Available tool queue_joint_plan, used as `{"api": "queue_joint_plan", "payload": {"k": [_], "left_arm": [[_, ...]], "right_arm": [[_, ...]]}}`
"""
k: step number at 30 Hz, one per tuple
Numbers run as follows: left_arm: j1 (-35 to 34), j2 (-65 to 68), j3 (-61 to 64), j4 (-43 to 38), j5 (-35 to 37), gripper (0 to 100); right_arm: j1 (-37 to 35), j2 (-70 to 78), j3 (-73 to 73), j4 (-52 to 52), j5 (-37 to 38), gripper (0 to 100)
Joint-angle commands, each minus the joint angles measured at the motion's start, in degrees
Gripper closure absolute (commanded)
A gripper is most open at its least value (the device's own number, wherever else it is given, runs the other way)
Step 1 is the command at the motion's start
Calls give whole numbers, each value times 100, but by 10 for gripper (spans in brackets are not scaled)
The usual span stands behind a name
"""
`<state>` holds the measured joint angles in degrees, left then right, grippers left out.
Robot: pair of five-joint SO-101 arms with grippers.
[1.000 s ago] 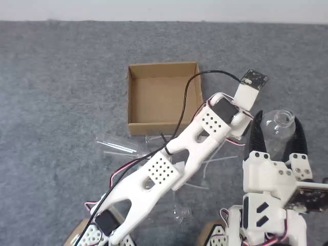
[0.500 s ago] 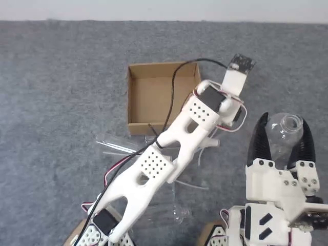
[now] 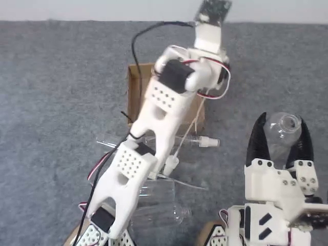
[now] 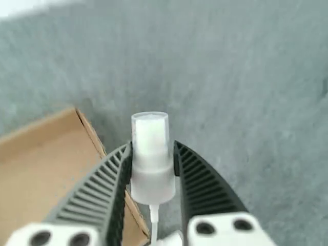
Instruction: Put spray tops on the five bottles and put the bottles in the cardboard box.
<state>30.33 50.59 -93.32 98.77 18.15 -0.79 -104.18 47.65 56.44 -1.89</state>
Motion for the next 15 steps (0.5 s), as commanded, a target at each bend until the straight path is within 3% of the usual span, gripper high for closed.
{"api": "queue_joint_plan", "payload": {"k": [1, 15], "left_arm": [[-149, -1187, -277, 193, -325, 987], [-378, -3209, -268, 193, -360, 988]], "right_arm": [[-505, 13, -352, -198, -26, 909], [-2070, 13, 545, -760, -9, 906]]}}
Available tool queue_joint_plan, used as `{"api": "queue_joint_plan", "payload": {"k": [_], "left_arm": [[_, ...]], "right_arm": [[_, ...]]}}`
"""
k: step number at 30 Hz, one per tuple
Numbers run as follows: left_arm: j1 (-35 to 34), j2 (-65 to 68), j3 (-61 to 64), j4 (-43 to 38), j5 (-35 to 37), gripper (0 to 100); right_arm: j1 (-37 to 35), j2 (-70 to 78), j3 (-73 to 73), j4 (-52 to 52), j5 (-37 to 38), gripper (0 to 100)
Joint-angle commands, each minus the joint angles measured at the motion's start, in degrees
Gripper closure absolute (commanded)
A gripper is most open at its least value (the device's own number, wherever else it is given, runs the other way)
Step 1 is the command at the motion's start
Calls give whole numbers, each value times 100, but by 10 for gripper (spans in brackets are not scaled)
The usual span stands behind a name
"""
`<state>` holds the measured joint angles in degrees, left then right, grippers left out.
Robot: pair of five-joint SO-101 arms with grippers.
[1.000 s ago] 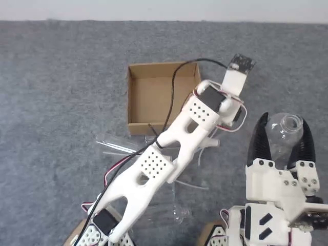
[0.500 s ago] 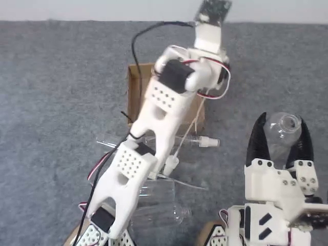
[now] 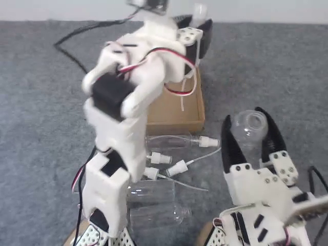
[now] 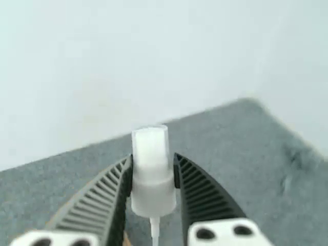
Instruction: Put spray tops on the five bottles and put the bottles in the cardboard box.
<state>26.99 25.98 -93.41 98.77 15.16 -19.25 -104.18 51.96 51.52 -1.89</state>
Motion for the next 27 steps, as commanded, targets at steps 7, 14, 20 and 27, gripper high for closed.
{"api": "queue_joint_plan", "payload": {"k": [7, 14, 20, 27], "left_arm": [[-185, -1908, 514, 202, -62, 988], [-176, -3165, 1640, 185, -62, 988], [-158, -3991, 2220, 167, -53, 988], [-158, -4466, 2536, 167, -35, 988]], "right_arm": [[-646, 13, 536, -277, -9, 908], [-1033, 13, 870, -268, -9, 907], [-1534, 13, 1248, -268, -9, 906], [-2211, 13, 1477, -303, -9, 905]]}}
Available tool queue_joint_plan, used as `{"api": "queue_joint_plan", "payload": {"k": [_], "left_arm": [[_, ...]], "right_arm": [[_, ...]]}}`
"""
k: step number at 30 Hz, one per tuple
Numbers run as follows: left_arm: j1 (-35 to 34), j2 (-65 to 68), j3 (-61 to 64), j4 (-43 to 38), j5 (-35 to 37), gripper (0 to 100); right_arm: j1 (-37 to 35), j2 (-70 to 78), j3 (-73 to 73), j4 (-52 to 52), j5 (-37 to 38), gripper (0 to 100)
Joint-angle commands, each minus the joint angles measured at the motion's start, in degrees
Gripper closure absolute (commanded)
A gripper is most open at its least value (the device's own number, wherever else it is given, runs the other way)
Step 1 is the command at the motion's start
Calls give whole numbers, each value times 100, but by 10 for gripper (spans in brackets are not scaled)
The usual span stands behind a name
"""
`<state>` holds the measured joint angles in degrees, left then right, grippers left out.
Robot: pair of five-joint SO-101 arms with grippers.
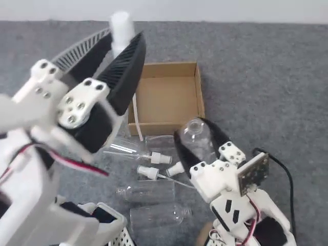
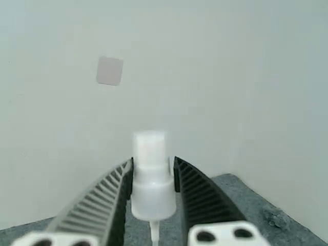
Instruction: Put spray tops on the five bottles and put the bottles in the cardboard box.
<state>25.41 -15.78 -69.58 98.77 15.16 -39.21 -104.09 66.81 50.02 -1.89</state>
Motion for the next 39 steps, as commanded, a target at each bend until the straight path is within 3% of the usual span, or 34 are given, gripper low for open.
{"api": "queue_joint_plan", "payload": {"k": [1, 8, 20, 28, 39], "left_arm": [[0, -360, 154, 167, -35, 988], [9, -756, 295, 176, -26, 988], [9, -2233, 2387, -88, 149, 988], [9, -3859, 4866, -1319, 141, 988], [-26, -6382, 8505, -3631, 141, 988]], "right_arm": [[-259, 4, 35, -163, -9, 905], [-505, 4, 360, -233, -9, 904], [-752, 4, 1345, -1420, -9, 908], [-1508, 13, 1653, -1411, 835, 907], [-1736, 13, 1723, -1402, 844, 905]]}}
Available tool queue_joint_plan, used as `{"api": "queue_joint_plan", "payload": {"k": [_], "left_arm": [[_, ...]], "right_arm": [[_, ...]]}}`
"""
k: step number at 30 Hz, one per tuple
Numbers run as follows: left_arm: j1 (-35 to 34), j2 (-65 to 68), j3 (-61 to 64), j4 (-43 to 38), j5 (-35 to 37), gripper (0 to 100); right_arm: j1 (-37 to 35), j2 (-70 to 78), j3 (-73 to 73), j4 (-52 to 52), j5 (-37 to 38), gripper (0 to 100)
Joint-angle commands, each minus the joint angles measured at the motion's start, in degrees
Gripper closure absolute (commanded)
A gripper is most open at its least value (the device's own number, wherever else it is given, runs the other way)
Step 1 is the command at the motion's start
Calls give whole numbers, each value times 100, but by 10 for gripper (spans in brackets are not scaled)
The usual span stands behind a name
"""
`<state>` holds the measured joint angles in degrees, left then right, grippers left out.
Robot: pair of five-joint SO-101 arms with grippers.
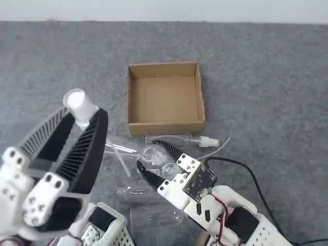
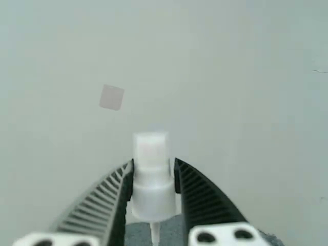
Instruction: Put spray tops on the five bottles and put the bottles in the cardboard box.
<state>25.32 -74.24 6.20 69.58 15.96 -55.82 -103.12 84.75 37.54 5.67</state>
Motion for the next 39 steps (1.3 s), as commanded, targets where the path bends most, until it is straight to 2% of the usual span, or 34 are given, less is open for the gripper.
{"api": "queue_joint_plan", "payload": {"k": [1, 8, 14, 22, 36, 39], "left_arm": [[-18, -659, 1112, -826, 62, 988], [-18, -949, 1807, -1204, 53, 988], [-26, -958, 2026, -1275, 53, 988], [-26, -967, 2237, -1266, -237, 988], [-35, -967, 2607, -1275, -246, 988], [-255, -967, 2615, -1398, -246, 988]], "right_arm": [[-75, -84, -70, -145, 88, 905], [-84, -84, 35, -163, 105, 905], [-497, -84, 141, -163, 132, 905], [-488, -84, 132, -163, 132, 905], [-488, -84, 105, -154, 132, 904], [-488, -84, 105, -145, 132, 904]]}}
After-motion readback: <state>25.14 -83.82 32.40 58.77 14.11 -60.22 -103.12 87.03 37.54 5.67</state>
